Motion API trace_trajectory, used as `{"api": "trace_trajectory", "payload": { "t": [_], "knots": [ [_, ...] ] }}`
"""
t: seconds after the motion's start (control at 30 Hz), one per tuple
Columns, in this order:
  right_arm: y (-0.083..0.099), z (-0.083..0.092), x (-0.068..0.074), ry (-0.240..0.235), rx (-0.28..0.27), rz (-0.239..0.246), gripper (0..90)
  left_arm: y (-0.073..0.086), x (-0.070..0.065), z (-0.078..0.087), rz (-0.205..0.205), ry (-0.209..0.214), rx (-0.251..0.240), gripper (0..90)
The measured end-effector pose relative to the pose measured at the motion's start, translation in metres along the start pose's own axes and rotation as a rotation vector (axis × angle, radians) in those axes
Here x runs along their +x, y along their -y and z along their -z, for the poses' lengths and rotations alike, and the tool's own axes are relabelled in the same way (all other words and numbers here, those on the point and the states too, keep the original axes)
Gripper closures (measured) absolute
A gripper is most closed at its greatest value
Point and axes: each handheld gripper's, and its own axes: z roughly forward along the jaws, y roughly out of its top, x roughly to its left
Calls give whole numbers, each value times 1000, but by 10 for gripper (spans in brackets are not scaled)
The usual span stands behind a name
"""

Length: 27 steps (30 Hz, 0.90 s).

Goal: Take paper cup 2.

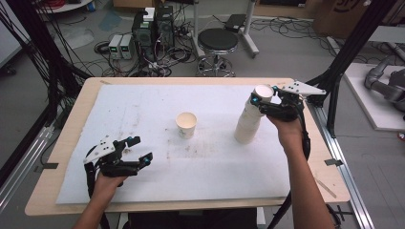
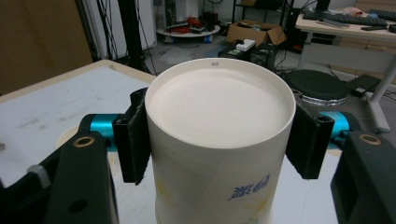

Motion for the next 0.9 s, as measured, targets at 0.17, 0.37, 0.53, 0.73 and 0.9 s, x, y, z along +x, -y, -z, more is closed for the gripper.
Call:
{"api": "trace_trajectory", "payload": {
  "t": [0.17, 0.37, 0.53, 0.73, 0.9],
  "knots": [
    [-10, 9, 1, 3, -25, 12, 346, 0, 0, 0, 4, 3, -1, 149],
    [-18, 20, 4, -2, -49, 29, 350, 0, 0, 0, 2, 8, -2, 149],
    [-20, 34, 11, -24, -77, 53, 353, 1, -1, -2, 2, 16, 3, 149],
    [-13, 49, 24, -102, -97, 86, 353, 1, -2, -2, -2, 22, 4, 149],
    [-3, 59, 38, -177, -100, 101, 353, 1, -4, -3, -2, 31, 8, 149]
  ]
}}
